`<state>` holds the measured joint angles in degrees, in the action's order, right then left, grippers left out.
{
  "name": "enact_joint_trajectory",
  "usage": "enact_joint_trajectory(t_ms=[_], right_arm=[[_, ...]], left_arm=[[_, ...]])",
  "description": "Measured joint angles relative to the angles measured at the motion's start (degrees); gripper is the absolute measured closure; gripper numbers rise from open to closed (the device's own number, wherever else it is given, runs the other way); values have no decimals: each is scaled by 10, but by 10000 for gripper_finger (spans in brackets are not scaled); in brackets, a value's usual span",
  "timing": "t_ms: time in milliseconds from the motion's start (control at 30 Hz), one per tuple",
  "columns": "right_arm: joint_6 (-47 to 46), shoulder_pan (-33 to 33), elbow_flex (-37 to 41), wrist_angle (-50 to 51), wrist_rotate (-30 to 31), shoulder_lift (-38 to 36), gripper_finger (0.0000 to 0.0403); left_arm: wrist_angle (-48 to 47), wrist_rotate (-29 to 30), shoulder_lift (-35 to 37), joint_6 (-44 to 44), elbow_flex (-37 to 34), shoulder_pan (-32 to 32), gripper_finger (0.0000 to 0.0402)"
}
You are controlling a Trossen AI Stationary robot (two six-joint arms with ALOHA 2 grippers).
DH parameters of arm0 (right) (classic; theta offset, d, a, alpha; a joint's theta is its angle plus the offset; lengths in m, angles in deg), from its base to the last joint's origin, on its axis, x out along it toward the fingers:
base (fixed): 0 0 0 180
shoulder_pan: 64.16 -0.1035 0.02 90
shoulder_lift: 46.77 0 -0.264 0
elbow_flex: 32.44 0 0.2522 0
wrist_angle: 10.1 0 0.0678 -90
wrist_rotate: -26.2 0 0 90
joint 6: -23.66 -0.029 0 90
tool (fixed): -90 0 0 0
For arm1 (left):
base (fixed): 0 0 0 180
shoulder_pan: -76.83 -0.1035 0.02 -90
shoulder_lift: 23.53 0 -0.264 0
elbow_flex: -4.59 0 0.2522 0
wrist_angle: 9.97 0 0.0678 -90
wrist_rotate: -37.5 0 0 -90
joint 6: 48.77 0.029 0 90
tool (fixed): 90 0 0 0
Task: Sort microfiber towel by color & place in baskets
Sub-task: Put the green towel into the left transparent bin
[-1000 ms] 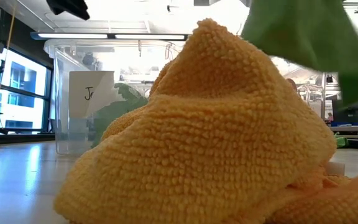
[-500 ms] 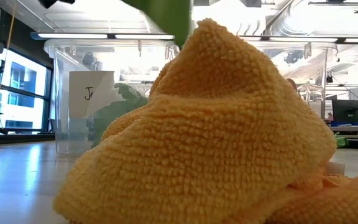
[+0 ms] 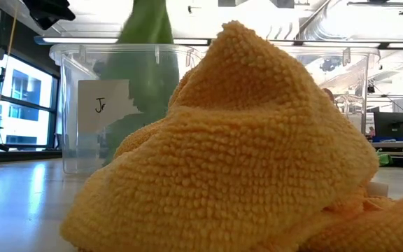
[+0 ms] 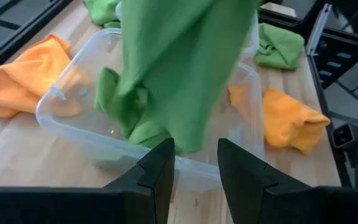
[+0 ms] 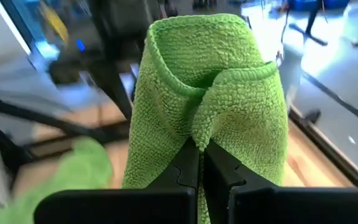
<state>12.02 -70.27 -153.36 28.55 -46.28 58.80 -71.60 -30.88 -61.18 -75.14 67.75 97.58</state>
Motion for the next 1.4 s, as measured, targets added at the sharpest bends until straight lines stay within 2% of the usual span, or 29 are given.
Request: enact_joint_trajectory(t_ms=[233,333,467,733,1000,1100,1233,1400], right_arm=[[-3,17,1,35,-47,77,403],[-31,25,1,36,-61,105,403],[-63,38,1,36,-105,134,403],[-65,53,1,38,-180,184,403],[-103,53,1,60,-182,192,402],[-110,53,-1,62,-187,192,388],[-110,54,-16,67,-195,192,349],[-110,57,-64,132,-202,192,310]], left_arm=[[9,-1,13,10,-2,0,291],[11,-1,14,11,-2,0,291],[11,-4,13,25,-3,0,291],[10,-5,13,30,-3,0,291],[10,-5,13,30,-3,0,291],[10,-5,13,30,-3,0,291],[10,-8,13,26,-3,0,291],[10,-18,13,16,-3,0,291]])
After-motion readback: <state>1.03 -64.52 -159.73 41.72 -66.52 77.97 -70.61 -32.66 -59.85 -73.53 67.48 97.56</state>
